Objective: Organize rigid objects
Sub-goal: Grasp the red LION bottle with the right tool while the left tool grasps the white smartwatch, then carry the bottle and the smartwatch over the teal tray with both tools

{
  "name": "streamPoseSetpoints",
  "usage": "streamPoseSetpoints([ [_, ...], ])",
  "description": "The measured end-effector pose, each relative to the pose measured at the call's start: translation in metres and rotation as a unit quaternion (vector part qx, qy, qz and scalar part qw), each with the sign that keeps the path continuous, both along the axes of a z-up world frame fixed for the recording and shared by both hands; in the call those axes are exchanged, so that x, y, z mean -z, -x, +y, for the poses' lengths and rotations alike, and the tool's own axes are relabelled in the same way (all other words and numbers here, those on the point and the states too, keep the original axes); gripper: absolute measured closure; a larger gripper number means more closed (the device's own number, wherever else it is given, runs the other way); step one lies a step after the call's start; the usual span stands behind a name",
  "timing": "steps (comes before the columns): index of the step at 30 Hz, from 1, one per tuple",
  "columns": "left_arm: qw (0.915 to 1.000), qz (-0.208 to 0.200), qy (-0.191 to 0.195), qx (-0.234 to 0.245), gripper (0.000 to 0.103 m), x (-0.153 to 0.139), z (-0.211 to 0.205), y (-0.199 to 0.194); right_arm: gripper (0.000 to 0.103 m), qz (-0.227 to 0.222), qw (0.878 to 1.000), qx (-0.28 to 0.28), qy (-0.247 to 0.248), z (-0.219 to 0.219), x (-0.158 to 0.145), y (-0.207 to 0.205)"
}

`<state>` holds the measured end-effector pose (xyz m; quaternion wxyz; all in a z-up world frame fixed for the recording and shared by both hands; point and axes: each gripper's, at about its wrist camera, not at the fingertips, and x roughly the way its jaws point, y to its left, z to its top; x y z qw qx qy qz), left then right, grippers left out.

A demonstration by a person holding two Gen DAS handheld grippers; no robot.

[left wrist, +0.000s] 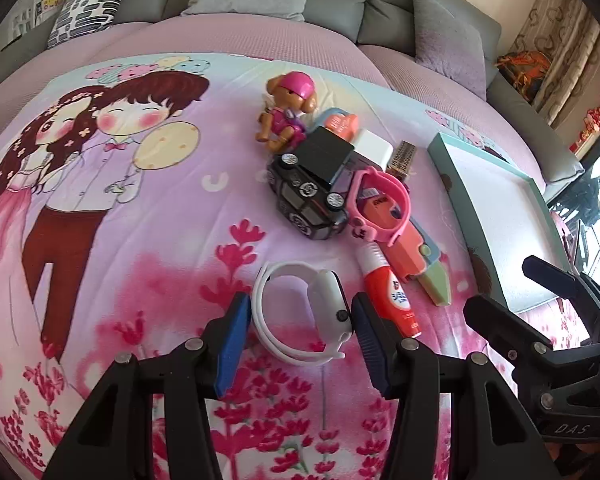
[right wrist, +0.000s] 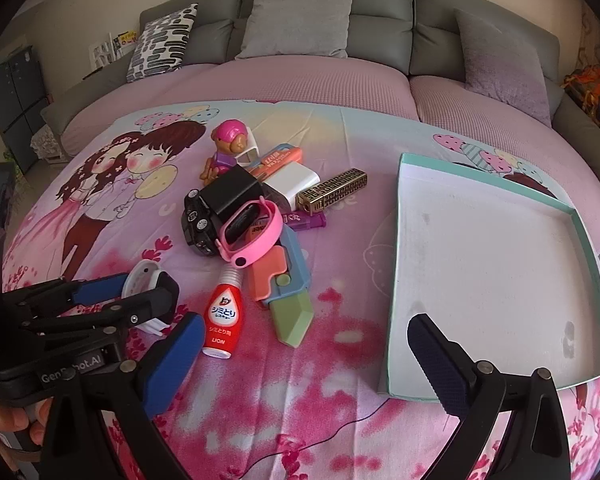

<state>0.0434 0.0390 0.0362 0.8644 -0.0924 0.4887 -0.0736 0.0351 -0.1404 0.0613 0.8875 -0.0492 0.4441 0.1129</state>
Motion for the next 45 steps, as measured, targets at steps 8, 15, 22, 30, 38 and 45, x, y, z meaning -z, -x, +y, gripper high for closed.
streamPoseSetpoints([
  [8, 0.9991, 0.011, -0.012, -0.039, 0.049, 0.004, 0.034, 0.003, 0.013, 0.019, 0.999, -0.034, -0.006, 0.028, 0.007, -0.003],
  [15, 0.9990, 0.019, -0.015, -0.038, 0.049, 0.011, 0.034, 0.003, 0.035, 0.053, 0.997, -0.061, -0.008, 0.045, 0.022, -0.006],
  [22, 0.9989, 0.026, -0.014, -0.037, 0.049, 0.021, 0.034, 0.003, 0.059, 0.079, 0.995, -0.064, -0.012, 0.052, 0.035, -0.016],
  [30, 0.9989, 0.020, -0.020, -0.037, 0.049, 0.023, 0.033, 0.001, 0.072, 0.093, 0.994, -0.058, -0.010, 0.054, 0.047, -0.023],
  [38, 0.9991, -0.007, -0.012, -0.040, 0.052, 0.004, 0.034, 0.007, 0.072, 0.067, 0.995, -0.054, -0.048, 0.043, 0.024, -0.015],
  [45, 0.9984, -0.047, -0.017, -0.029, 0.052, -0.033, 0.021, -0.005, 0.072, 0.026, 0.996, -0.035, -0.083, 0.024, -0.010, -0.015],
])
